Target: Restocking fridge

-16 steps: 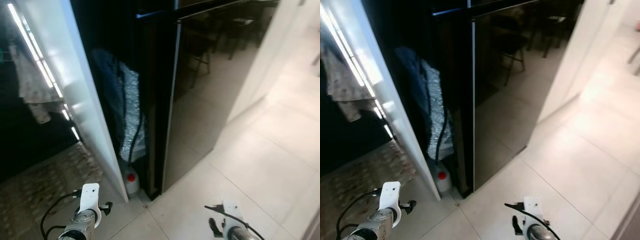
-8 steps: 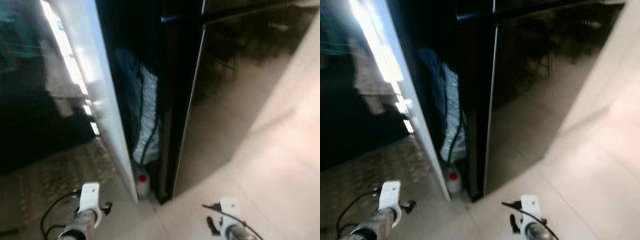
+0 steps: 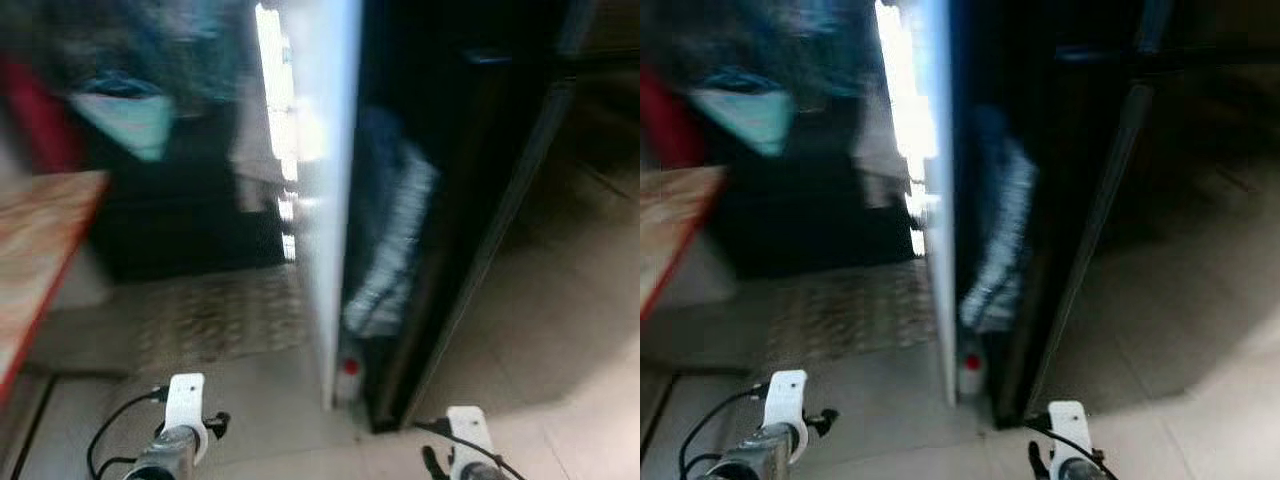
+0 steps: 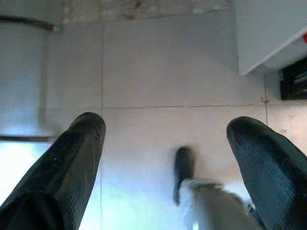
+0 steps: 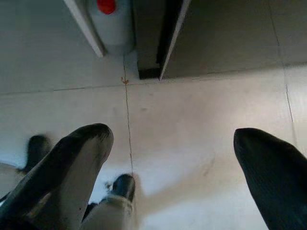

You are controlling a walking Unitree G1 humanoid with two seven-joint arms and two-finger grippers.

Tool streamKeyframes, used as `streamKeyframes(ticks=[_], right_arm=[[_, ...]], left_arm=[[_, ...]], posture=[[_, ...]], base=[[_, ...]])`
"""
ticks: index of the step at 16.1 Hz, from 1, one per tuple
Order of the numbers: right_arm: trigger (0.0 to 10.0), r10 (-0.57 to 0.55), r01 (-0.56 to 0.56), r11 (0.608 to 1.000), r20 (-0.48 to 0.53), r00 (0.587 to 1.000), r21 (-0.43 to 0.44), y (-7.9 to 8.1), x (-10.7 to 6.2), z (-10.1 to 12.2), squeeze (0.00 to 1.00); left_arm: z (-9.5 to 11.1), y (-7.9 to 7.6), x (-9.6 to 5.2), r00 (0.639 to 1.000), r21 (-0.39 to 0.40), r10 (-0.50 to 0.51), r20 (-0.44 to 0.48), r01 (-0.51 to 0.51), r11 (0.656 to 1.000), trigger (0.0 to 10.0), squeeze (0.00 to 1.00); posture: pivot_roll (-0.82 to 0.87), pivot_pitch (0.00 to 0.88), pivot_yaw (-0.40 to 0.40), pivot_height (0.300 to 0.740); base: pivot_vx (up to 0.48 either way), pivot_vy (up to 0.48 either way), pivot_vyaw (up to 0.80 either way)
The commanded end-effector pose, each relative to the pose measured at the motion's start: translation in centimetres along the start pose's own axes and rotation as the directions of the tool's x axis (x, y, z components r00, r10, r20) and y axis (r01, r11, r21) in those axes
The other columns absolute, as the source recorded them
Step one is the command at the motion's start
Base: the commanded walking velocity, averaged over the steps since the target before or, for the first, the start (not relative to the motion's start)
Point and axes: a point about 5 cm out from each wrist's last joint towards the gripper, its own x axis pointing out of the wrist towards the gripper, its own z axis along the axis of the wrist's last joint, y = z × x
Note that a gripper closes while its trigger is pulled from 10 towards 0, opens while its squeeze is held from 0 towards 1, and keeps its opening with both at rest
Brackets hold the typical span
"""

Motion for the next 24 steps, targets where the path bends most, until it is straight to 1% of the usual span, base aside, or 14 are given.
streamKeyframes(ticks=[1,10,24], right_arm=[[10.0,0.017,-0.017,1.0,0.013,1.0,0.006,0.63,0.1,0.51,0.0],[10.0,0.026,-0.026,1.0,0.009,1.0,-0.013,0.51,0.07,0.39,0.0],[10.0,0.037,-0.037,0.999,0.012,0.999,-0.007,0.67,0.12,0.71,0.0]], left_arm=[[-0.37,0.48,-0.05,1.0,0.013,0.009,-0.016,-0.008,1.0,10.0,0.0],[-0.43,0.36,-0.05,1.0,0.007,0.008,-0.018,-0.008,1.0,10.0,0.0],[-0.06,0.51,-0.01,1.0,0.002,0.018,-0.012,-0.018,1.0,10.0,0.0]], posture=[[-0.03,0.0,-0.043,0.74],[-0.02,0.0,-0.05,0.74],[0.0,0.0,-0.051,0.74]], base=[[0.0,0.0,0.8],[0.0,0.0,0.8],[0.0,0.0,0.8]])
